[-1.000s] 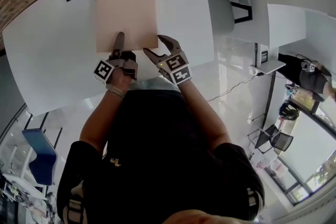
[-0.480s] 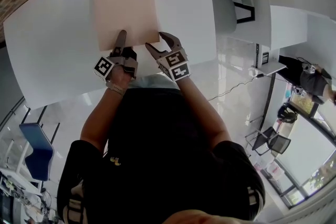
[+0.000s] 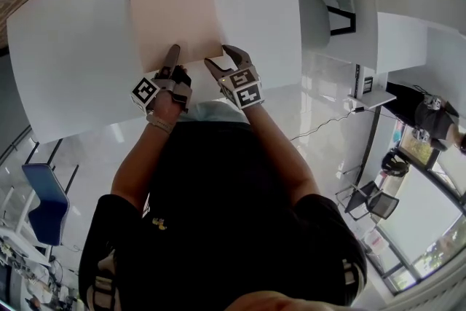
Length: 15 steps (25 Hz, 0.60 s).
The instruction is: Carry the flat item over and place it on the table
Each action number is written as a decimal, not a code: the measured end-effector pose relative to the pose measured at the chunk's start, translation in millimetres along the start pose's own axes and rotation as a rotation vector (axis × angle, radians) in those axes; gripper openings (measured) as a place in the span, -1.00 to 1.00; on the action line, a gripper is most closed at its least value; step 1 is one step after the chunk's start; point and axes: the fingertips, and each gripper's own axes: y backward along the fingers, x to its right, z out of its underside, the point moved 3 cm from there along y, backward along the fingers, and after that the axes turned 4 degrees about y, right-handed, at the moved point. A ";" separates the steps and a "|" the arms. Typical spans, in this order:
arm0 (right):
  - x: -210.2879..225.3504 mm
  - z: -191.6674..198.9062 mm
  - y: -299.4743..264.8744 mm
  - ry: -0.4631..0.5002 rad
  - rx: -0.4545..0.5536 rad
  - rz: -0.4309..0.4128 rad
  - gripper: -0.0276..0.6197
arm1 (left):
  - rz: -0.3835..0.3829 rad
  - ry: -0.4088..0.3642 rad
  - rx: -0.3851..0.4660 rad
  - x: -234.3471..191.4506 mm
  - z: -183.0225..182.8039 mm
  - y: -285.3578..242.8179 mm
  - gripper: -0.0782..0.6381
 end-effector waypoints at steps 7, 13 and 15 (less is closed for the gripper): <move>1.3 10.0 -7.8 -0.031 -0.023 0.022 -0.13 | -0.029 0.026 -0.013 -11.6 4.4 9.7 0.16; -4.1 14.6 -13.4 -0.023 -0.034 0.031 -0.15 | -0.071 0.033 -0.041 -19.8 10.2 23.2 0.16; -2.0 15.8 -14.7 -0.025 -0.035 0.043 -0.16 | -0.081 0.034 -0.067 -23.4 16.6 26.5 0.16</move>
